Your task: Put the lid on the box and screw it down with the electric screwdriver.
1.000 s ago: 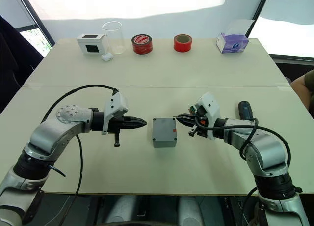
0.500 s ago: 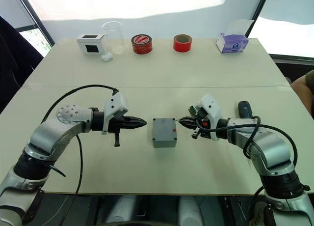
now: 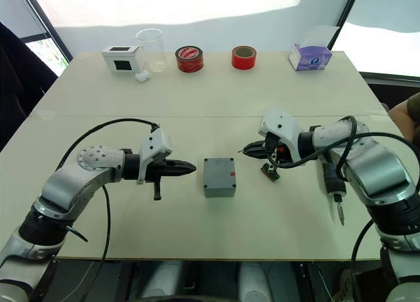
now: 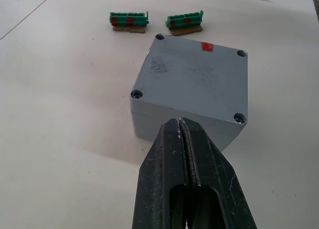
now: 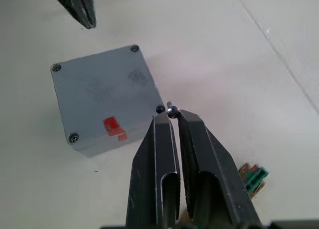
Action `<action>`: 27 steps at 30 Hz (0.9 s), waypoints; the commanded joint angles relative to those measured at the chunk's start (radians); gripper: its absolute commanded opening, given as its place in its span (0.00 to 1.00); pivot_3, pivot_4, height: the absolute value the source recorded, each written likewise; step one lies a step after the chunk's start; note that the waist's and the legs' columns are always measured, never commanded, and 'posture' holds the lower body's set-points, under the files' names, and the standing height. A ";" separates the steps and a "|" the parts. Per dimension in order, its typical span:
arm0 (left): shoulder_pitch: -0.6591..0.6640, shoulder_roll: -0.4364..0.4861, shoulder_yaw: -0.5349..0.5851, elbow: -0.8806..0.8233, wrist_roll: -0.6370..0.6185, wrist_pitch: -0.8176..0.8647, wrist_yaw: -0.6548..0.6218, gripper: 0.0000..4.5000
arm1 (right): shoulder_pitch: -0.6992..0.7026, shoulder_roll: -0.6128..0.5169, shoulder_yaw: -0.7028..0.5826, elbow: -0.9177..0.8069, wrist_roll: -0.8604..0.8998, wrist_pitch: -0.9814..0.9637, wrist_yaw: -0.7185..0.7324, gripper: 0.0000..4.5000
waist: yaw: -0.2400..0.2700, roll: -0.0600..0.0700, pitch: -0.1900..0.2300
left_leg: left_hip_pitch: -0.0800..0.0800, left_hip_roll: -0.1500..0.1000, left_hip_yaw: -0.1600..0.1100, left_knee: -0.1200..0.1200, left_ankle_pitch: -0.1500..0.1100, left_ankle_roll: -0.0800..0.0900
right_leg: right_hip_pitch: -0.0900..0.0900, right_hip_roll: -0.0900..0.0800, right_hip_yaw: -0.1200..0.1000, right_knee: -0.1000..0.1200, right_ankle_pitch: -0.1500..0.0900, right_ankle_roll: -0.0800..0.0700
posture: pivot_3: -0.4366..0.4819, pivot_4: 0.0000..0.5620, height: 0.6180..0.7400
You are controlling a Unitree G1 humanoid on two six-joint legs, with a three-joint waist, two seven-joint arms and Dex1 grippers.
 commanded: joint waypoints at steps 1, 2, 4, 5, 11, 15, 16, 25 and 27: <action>-0.002 -0.008 0.005 -0.039 -0.002 -0.010 0.011 0.00 | -0.082 -0.009 0.083 0.059 -0.106 -0.115 0.093 0.00 | 0.001 0.000 0.000 | 0.000 0.000 0.000 0.000 0.000 0.000 | 0.000 0.000 0.000 0.000 0.000 0.000 | 0.48 0.27 1.00; -0.002 -0.011 0.004 -0.040 -0.002 -0.009 0.013 0.00 | -0.102 -0.005 0.104 0.079 -0.131 -0.146 0.113 0.00 | 0.001 0.000 0.000 | 0.000 0.000 0.000 0.000 0.000 0.000 | 0.000 0.000 0.000 0.000 0.000 0.000 | 0.48 0.27 1.00; 0.001 -0.014 0.004 -0.042 -0.002 -0.008 0.017 0.00 | -0.136 0.007 0.133 0.111 -0.164 -0.186 0.148 0.00 | 0.001 0.000 0.000 | 0.000 0.000 0.000 0.000 0.000 0.000 | 0.000 0.000 0.000 0.000 0.000 0.000 | 0.48 0.27 1.00; 0.003 -0.016 0.004 -0.043 -0.001 -0.009 0.020 0.00 | -0.165 0.022 0.154 0.137 -0.187 -0.212 0.166 0.00 | 0.001 0.000 0.000 | 0.000 0.000 0.000 0.000 0.000 0.000 | 0.000 0.000 0.000 0.000 0.000 0.000 | 0.48 0.27 1.00; 0.012 -0.016 0.010 -0.050 0.002 -0.011 0.033 0.00 | -0.258 0.086 0.207 0.270 -0.276 -0.322 0.239 0.00 | 0.001 0.000 0.000 | 0.000 0.000 0.000 0.000 0.002 -0.003 | -0.001 0.000 0.000 0.000 0.000 0.000 | 0.48 0.27 1.00; 0.015 -0.016 0.010 -0.050 0.003 -0.014 0.037 0.00 | -0.282 0.112 0.211 0.317 -0.306 -0.358 0.275 0.00 | 0.001 0.000 0.000 | 0.000 0.000 0.000 0.000 0.002 -0.004 | -0.001 0.000 0.000 0.000 0.000 0.000 | 0.48 0.27 1.00; 0.015 -0.017 0.010 -0.049 0.004 -0.014 0.038 0.00 | -0.285 0.117 0.210 0.325 -0.312 -0.364 0.281 0.00 | 0.001 0.000 0.000 | 0.000 0.000 0.000 0.000 0.002 -0.004 | -0.001 0.000 0.000 0.000 0.000 0.000 | 0.48 0.27 1.00; 0.019 -0.026 0.008 -0.046 0.007 -0.020 0.052 0.00 | -0.308 0.146 0.204 0.381 -0.354 -0.406 0.331 0.00 | 0.001 0.000 0.000 | 0.000 0.000 0.000 0.000 0.003 -0.005 | -0.001 0.000 0.000 0.000 0.000 0.000 | 0.48 0.27 1.00; 0.018 -0.028 0.007 -0.046 0.008 -0.019 0.054 0.00 | -0.309 0.150 0.203 0.388 -0.361 -0.412 0.339 0.00 | 0.001 0.000 0.000 | 0.000 0.000 0.000 0.000 0.003 -0.005 | -0.001 0.000 0.000 0.000 0.000 0.000 | 0.48 0.27 1.00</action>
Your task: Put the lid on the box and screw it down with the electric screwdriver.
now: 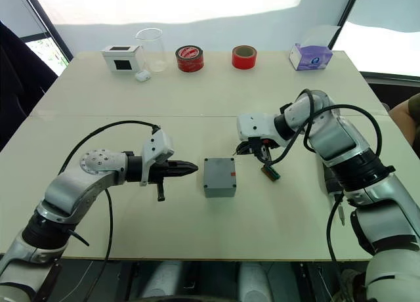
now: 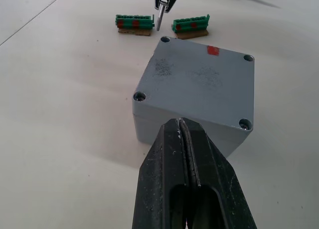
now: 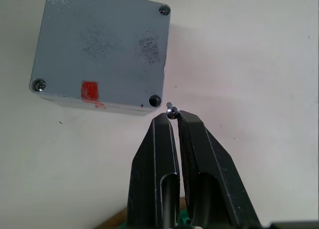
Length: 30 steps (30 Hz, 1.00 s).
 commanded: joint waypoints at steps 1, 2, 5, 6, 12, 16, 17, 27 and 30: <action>-0.005 0.000 0.008 -0.029 0.006 -0.018 0.008 0.00 | -0.026 0.007 -0.022 0.004 -0.013 -0.026 0.020 0.00 | 0.000 0.000 0.000 | 0.000 0.000 0.000 0.000 0.000 0.000 | 0.000 0.000 0.000 0.000 0.000 0.000 | 0.48 0.27 1.00; -0.006 0.000 0.008 -0.028 0.006 -0.019 0.008 0.00 | -0.027 0.010 -0.023 0.007 -0.015 -0.028 0.024 0.00 | 0.000 0.000 0.000 | 0.000 0.000 0.000 0.000 0.000 0.000 | 0.000 0.000 0.000 0.000 0.000 0.000 | 0.48 0.27 1.00; -0.006 0.001 0.009 -0.027 0.006 -0.020 0.009 0.00 | -0.029 0.016 -0.024 0.017 -0.022 -0.037 0.036 0.00 | 0.000 0.000 0.000 | 0.000 0.000 0.000 0.000 0.000 0.000 | 0.000 0.000 0.000 0.000 0.000 0.000 | 0.48 0.27 1.00; -0.005 0.002 0.010 -0.028 0.006 -0.020 0.010 0.00 | -0.029 0.018 -0.025 0.017 -0.024 -0.037 0.039 0.00 | 0.000 0.000 0.000 | 0.000 0.000 0.000 0.000 0.000 0.000 | 0.000 0.000 0.000 0.000 0.000 0.000 | 0.48 0.27 1.00; 0.000 0.004 0.011 -0.033 0.004 -0.018 0.013 0.00 | -0.021 0.026 -0.032 0.008 -0.025 -0.033 0.049 0.00 | 0.000 0.000 0.000 | 0.000 0.000 0.000 0.000 0.000 0.000 | 0.000 0.000 0.000 0.000 0.000 0.000 | 0.48 0.27 1.00; -0.002 0.004 0.010 -0.028 0.004 -0.020 0.013 0.00 | -0.019 0.028 -0.033 0.004 -0.028 -0.031 0.051 0.00 | 0.000 0.000 0.000 | 0.000 0.000 0.000 0.000 0.000 0.000 | 0.000 0.000 0.000 0.000 0.000 0.000 | 0.48 0.27 1.00; -0.002 0.004 0.010 -0.028 0.004 -0.021 0.012 0.00 | -0.017 0.028 -0.033 0.003 -0.028 -0.030 0.050 0.00 | 0.000 0.000 0.000 | 0.000 0.000 0.000 0.000 0.000 0.000 | 0.000 0.000 0.000 0.000 0.000 0.000 | 0.48 0.27 1.00; -0.001 0.003 0.006 -0.022 0.011 -0.028 0.014 0.00 | -0.030 0.039 -0.038 0.003 -0.024 -0.016 0.049 0.00 | 0.000 0.000 0.000 | 0.000 0.000 0.000 0.000 0.000 0.000 | 0.000 0.000 0.000 0.000 0.000 0.000 | 0.48 0.27 1.00; 0.004 0.004 0.007 -0.023 0.014 -0.029 0.013 0.00 | -0.038 0.038 -0.047 -0.017 -0.006 0.008 0.060 0.00 | 0.000 0.000 0.000 | 0.000 0.000 0.000 0.000 0.000 -0.001 | 0.000 0.000 0.000 0.000 0.000 0.000 | 0.48 0.27 1.00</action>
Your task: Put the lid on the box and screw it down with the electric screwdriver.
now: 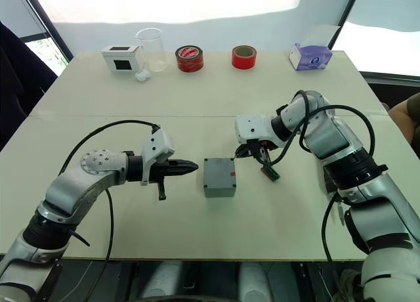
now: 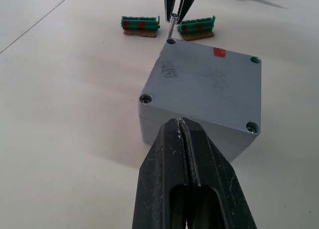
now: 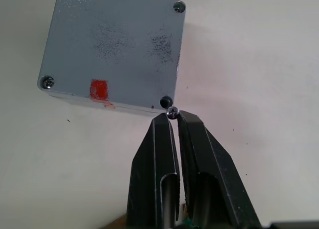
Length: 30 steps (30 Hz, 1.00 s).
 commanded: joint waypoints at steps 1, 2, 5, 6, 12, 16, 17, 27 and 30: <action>0.003 0.004 0.007 -0.023 0.005 -0.022 -0.002 0.00 | -0.039 0.004 -0.046 -0.049 0.023 0.025 0.013 0.00 | 0.000 0.000 0.000 | 0.000 0.000 0.000 0.000 0.000 0.000 | 0.000 0.000 0.000 0.000 0.000 0.000 | 0.48 0.27 1.00; 0.003 0.004 0.006 -0.024 0.006 -0.022 -0.002 0.00 | -0.038 0.003 -0.047 -0.054 0.024 0.028 0.016 0.00 | 0.000 0.000 0.000 | 0.000 0.000 0.000 0.000 0.000 0.000 | 0.000 0.000 0.000 0.000 0.000 0.000 | 0.48 0.27 1.00; 0.003 0.004 0.005 -0.022 0.010 -0.026 -0.003 0.00 | -0.038 0.005 -0.054 -0.074 0.031 0.046 0.021 0.00 | 0.000 0.000 0.000 | 0.000 0.000 0.000 0.000 0.000 0.000 | 0.000 0.000 0.000 0.000 0.000 0.000 | 0.48 0.27 1.00; 0.003 0.003 0.005 -0.021 0.010 -0.027 -0.004 0.00 | -0.038 0.006 -0.055 -0.078 0.032 0.049 0.021 0.00 | 0.000 0.000 0.000 | 0.000 0.000 0.000 0.000 0.000 0.000 | 0.000 0.000 0.000 0.000 0.000 0.000 | 0.48 0.27 1.00; 0.001 0.001 0.003 -0.019 0.012 -0.028 -0.004 0.00 | -0.026 0.004 -0.055 -0.102 0.035 0.069 0.025 0.00 | 0.000 0.000 0.000 | 0.000 0.000 0.000 0.000 0.000 0.000 | 0.000 0.000 0.000 0.000 0.000 0.000 | 0.48 0.27 1.00; 0.000 0.001 0.003 -0.018 0.013 -0.029 -0.005 0.00 | -0.022 0.005 -0.051 -0.099 0.031 0.066 0.020 0.00 | 0.000 0.000 0.000 | 0.000 0.000 0.000 0.000 0.000 0.000 | 0.000 0.000 0.000 0.000 0.000 0.000 | 0.48 0.27 1.00; -0.001 0.001 0.003 -0.017 0.013 -0.029 -0.005 0.00 | -0.022 0.006 -0.049 -0.097 0.030 0.065 0.019 0.00 | 0.000 0.000 0.000 | 0.000 0.000 0.000 0.000 0.000 0.000 | 0.000 0.000 0.000 0.000 0.000 0.000 | 0.48 0.27 1.00; 0.003 0.004 0.004 -0.024 0.012 -0.025 -0.003 0.00 | -0.015 0.007 -0.038 -0.068 0.006 0.029 0.012 0.00 | 0.000 0.000 0.000 | 0.000 0.000 0.000 0.000 0.000 0.000 | 0.000 0.000 0.000 0.000 0.000 0.000 | 0.48 0.27 1.00; 0.006 0.004 0.004 -0.028 0.011 -0.023 -0.002 0.00 | -0.010 0.006 -0.035 -0.062 0.001 0.022 0.013 0.00 | 0.000 0.000 0.000 | 0.000 0.000 0.000 0.000 0.000 0.000 | 0.000 0.000 0.000 0.000 0.000 0.000 | 0.48 0.27 1.00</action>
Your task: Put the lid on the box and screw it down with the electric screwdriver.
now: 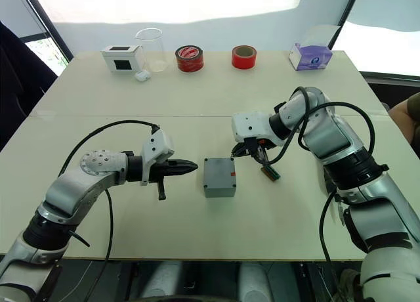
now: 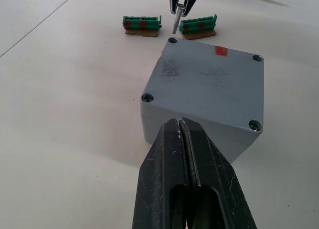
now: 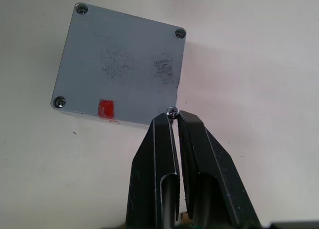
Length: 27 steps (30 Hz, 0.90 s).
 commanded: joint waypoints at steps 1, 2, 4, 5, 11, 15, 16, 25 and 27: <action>0.001 0.004 0.005 -0.029 0.001 -0.009 -0.001 0.00 | -0.003 0.001 -0.015 0.004 -0.008 -0.019 -0.002 0.00 | 0.000 0.000 0.000 | 0.000 0.000 0.000 0.000 0.000 0.000 | 0.000 0.000 0.000 0.000 0.000 0.000 | 0.48 0.27 1.00; 0.001 0.004 0.005 -0.029 0.001 -0.009 -0.001 0.00 | -0.002 0.002 -0.015 0.007 -0.009 -0.021 -0.002 0.00 | 0.000 0.000 0.000 | 0.000 0.000 0.000 0.000 0.000 0.000 | 0.000 0.000 0.000 0.000 0.000 0.000 | 0.48 0.27 1.00; 0.001 0.004 0.005 -0.028 0.001 -0.010 0.000 0.00 | -0.002 0.004 -0.014 0.013 -0.011 -0.025 -0.001 0.00 | 0.000 0.000 0.000 | 0.000 0.000 0.000 0.000 0.000 0.000 | 0.000 0.000 0.000 0.000 0.000 0.000 | 0.48 0.27 1.00; 0.001 0.004 0.005 -0.028 0.001 -0.010 0.000 0.00 | -0.002 0.005 -0.014 0.015 -0.012 -0.026 0.000 0.00 | 0.000 0.000 0.000 | 0.000 0.000 0.000 0.000 0.000 0.000 | 0.000 0.000 0.000 0.000 0.000 0.000 | 0.48 0.27 1.00; 0.004 0.004 0.006 -0.033 0.000 -0.008 0.003 0.00 | 0.004 0.008 -0.014 0.019 -0.015 -0.031 0.002 0.00 | 0.000 0.000 0.000 | 0.000 0.000 0.000 0.000 0.000 0.000 | 0.000 0.000 0.000 0.000 0.000 0.000 | 0.48 0.27 1.00; 0.005 0.004 0.007 -0.034 -0.001 -0.007 0.004 0.00 | 0.007 0.013 -0.012 0.024 -0.020 -0.034 -0.002 0.00 | 0.000 0.000 0.000 | 0.000 0.000 0.000 0.000 0.000 0.000 | 0.000 0.000 0.000 0.000 0.000 0.000 | 0.48 0.27 1.00; 0.005 0.004 0.008 -0.034 -0.001 -0.006 0.004 0.00 | 0.007 0.014 -0.012 0.025 -0.021 -0.034 -0.002 0.00 | 0.000 0.000 0.000 | 0.000 0.000 0.000 0.000 0.000 0.000 | 0.000 0.000 0.000 0.000 0.000 0.000 | 0.48 0.27 1.00; 0.006 0.007 0.010 -0.033 0.000 -0.008 0.006 0.00 | 0.015 0.020 -0.009 0.032 -0.032 -0.039 -0.003 0.00 | 0.000 0.000 0.000 | 0.000 0.000 0.000 0.000 0.000 0.000 | 0.000 0.000 0.000 0.000 0.000 0.000 | 0.48 0.27 1.00; 0.005 0.007 0.009 -0.032 0.000 -0.009 0.006 0.00 | 0.015 0.024 -0.009 0.036 -0.035 -0.041 -0.004 0.00 | 0.000 0.000 0.000 | 0.000 0.000 0.000 0.000 0.000 0.000 | 0.000 0.000 0.000 0.000 0.000 0.000 | 0.48 0.27 1.00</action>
